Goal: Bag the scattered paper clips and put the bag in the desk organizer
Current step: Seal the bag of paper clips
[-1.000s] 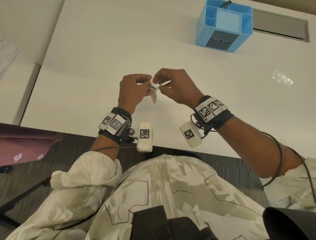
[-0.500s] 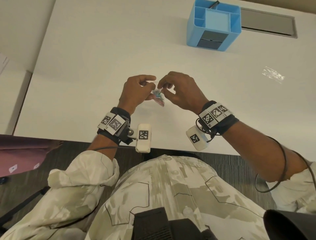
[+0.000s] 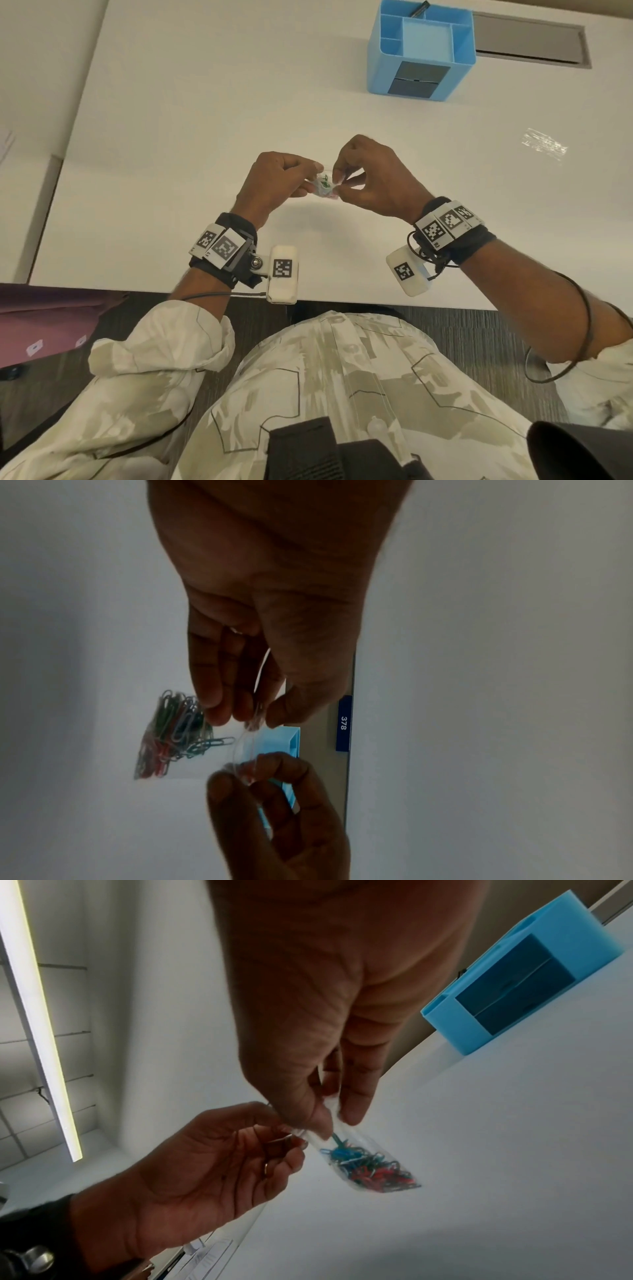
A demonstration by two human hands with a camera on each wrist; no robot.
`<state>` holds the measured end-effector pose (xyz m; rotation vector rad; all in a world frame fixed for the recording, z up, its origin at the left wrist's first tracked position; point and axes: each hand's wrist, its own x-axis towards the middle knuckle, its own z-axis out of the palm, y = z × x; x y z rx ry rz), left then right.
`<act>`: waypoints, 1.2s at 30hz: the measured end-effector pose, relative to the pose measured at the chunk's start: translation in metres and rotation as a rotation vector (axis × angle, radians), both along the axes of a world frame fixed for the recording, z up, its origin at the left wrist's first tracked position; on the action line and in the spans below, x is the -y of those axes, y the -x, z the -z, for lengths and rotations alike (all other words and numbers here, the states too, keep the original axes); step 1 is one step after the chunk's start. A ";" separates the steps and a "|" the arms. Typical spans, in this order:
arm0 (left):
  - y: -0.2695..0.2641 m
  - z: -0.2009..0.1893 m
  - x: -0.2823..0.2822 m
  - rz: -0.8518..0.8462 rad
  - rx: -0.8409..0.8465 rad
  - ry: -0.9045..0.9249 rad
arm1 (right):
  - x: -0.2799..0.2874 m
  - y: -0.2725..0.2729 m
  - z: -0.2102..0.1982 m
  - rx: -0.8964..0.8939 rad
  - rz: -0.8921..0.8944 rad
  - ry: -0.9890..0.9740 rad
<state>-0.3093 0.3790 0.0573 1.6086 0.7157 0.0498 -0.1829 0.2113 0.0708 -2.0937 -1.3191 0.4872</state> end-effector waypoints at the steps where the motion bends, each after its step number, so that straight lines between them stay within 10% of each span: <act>1: 0.000 -0.002 -0.001 0.028 0.005 0.017 | 0.002 -0.001 -0.001 -0.012 -0.007 -0.011; 17: -0.009 -0.019 -0.002 0.187 0.074 -0.132 | 0.034 -0.023 -0.020 -0.353 0.214 -0.071; 36: -0.040 -0.032 0.028 0.171 0.144 -0.358 | 0.070 -0.057 -0.027 -0.219 0.137 -0.096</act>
